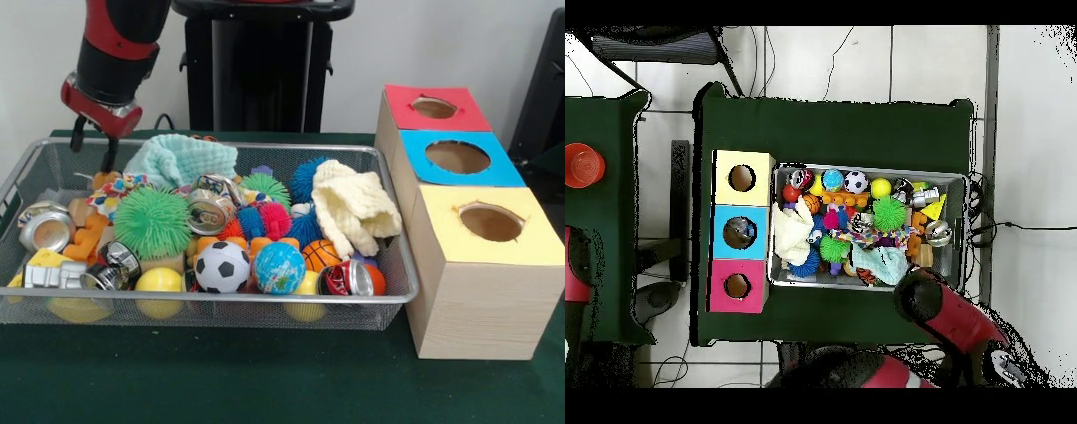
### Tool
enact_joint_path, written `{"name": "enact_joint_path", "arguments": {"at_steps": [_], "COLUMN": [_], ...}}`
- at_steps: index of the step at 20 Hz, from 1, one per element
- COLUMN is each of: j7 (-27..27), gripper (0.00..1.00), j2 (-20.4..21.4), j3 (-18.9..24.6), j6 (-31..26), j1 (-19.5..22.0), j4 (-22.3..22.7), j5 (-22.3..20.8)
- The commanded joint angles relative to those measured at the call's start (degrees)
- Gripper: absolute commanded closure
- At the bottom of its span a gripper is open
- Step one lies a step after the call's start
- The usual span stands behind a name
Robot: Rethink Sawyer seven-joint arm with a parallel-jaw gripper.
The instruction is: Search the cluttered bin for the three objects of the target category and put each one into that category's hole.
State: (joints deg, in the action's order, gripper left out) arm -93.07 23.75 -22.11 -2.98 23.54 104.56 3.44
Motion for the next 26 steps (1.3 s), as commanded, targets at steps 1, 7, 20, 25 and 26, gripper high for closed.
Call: {"name": "enact_joint_path", "arguments": {"at_steps": [1,7,20,25,26], "j7": [-18.9,-20.7,-23.1,-23.3,-23.4], "gripper": [0.00,0.00,0.00,0.00,0.00], "j2": [-2.0,-1.0,5.1,5.5,5.4], "j3": [10.4,12.9,18.6,20.8,21.3], "j6": [3.8,2.5,1.0,1.9,2.3], "j1": [4.6,6.3,9.9,11.2,11.4], "j4": [3.9,5.1,9.7,9.9,9.9], "j5": [6.4,11.2,11.4,10.6,10.6]}}
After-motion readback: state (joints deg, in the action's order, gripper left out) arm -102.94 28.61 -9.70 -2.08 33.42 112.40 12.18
